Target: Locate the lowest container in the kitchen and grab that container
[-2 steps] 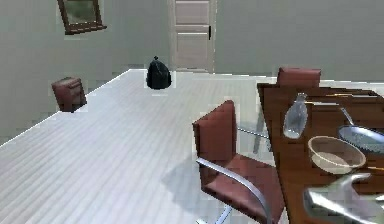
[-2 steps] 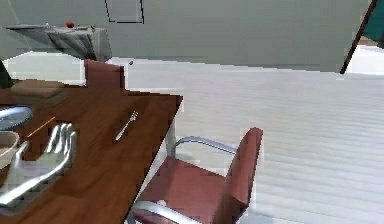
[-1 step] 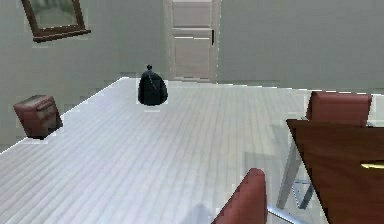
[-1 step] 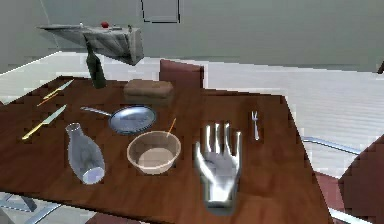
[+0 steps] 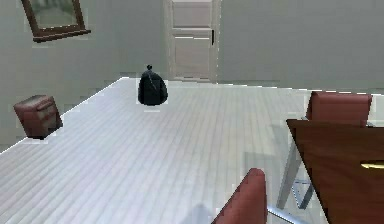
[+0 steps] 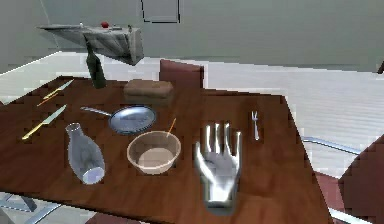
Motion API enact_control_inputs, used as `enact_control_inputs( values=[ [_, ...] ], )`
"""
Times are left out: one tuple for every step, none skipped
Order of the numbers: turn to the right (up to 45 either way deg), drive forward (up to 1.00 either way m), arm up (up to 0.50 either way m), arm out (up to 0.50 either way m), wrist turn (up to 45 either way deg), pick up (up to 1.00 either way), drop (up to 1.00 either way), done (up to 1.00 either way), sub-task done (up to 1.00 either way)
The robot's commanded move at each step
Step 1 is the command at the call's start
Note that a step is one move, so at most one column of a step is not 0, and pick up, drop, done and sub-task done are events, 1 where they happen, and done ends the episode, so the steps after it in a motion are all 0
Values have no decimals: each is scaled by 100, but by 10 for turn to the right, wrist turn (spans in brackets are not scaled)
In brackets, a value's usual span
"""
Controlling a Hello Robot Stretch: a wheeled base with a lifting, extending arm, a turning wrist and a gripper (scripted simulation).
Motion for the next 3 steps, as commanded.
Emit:
enact_control_inputs(
  values=[
    [0, 0, 38, 0, 0, 0, 0, 0, 0],
    [0, 0, 0, 24, 0, 0, 0, 0, 0],
    [0, 0, 0, 0, 450, 0, 0, 0, 0]
  ],
)
